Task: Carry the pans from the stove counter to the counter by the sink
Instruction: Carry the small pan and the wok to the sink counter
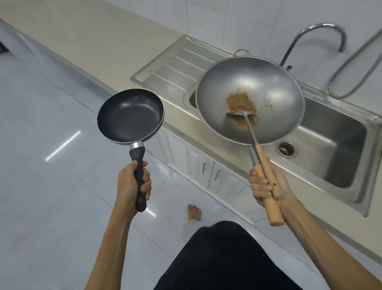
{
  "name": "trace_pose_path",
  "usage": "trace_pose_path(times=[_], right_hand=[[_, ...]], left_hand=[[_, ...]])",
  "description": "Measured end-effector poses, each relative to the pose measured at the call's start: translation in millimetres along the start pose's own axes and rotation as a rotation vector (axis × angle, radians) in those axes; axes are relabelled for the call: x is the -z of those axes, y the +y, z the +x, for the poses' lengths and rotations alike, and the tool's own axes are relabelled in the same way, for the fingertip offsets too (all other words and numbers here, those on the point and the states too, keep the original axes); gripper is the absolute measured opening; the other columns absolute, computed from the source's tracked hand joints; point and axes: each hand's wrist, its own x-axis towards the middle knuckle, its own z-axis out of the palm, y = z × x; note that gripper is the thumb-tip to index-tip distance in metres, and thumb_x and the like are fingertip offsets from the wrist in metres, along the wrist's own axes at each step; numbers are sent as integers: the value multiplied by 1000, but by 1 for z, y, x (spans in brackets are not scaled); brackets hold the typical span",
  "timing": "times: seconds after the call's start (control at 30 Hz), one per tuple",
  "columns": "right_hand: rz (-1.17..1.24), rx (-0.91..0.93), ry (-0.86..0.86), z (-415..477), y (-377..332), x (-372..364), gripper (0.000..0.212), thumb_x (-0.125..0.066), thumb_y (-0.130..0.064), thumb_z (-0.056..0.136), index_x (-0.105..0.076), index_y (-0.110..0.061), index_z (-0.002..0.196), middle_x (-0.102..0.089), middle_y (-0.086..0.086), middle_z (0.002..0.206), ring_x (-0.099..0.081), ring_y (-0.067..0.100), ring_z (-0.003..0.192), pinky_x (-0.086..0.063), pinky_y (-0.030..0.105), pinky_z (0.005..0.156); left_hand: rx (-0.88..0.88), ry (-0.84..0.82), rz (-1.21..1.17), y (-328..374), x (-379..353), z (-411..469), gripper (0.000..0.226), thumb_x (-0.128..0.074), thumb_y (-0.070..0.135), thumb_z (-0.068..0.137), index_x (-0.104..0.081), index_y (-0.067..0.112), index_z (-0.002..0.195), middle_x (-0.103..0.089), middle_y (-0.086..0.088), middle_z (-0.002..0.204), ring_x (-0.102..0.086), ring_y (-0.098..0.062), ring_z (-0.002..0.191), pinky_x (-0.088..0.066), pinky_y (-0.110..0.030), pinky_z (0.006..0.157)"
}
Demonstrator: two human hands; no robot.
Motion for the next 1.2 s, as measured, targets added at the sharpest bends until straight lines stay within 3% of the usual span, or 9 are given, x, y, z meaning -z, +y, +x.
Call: trace_pose_path(times=[0.17, 0.43, 0.63, 0.87, 1.2], right_hand=[[-19, 21, 8, 89, -35, -69, 58, -50, -65, 87, -46, -10, 69, -43, -1, 43, -40, 8, 28, -33, 17, 28], [-46, 26, 33, 198, -59, -155, 33, -42, -41, 86, -43, -11, 72, -41, -3, 42, -38, 6, 28, -34, 17, 25], [18, 82, 55, 285, -41, -214, 40, -42, -44, 88, -46, -10, 68, -41, -3, 42, -38, 6, 28, -32, 15, 27], [187, 144, -15, 370, 7, -270, 33, -59, -41, 78, -51, -10, 71, -46, -4, 45, -42, 7, 31, -37, 18, 29], [268, 238, 2, 446, 12, -322, 36, -57, -43, 76, -55, -9, 69, -46, -4, 45, -43, 5, 32, -36, 18, 29]], left_hand=[[27, 14, 35, 56, 20, 88, 30, -33, 24, 103, -56, 5, 102, -48, -1, 53, -36, -13, 34, -35, -23, 31], [78, 4, -11, 118, 70, 196, 30, -33, 25, 103, -56, 5, 102, -48, -1, 53, -35, -12, 34, -32, -20, 33], [94, -63, 14, 174, 136, 295, 31, -33, 25, 103, -56, 5, 102, -47, -2, 55, -35, -12, 34, -34, -21, 32], [111, -182, 142, 251, 221, 387, 30, -36, 28, 100, -56, 6, 103, -47, -2, 54, -35, -14, 33, -35, -23, 31], [189, -306, 250, 306, 243, 497, 29, -35, 26, 101, -56, 6, 101, -48, -1, 54, -35, -13, 34, -34, -21, 31]])
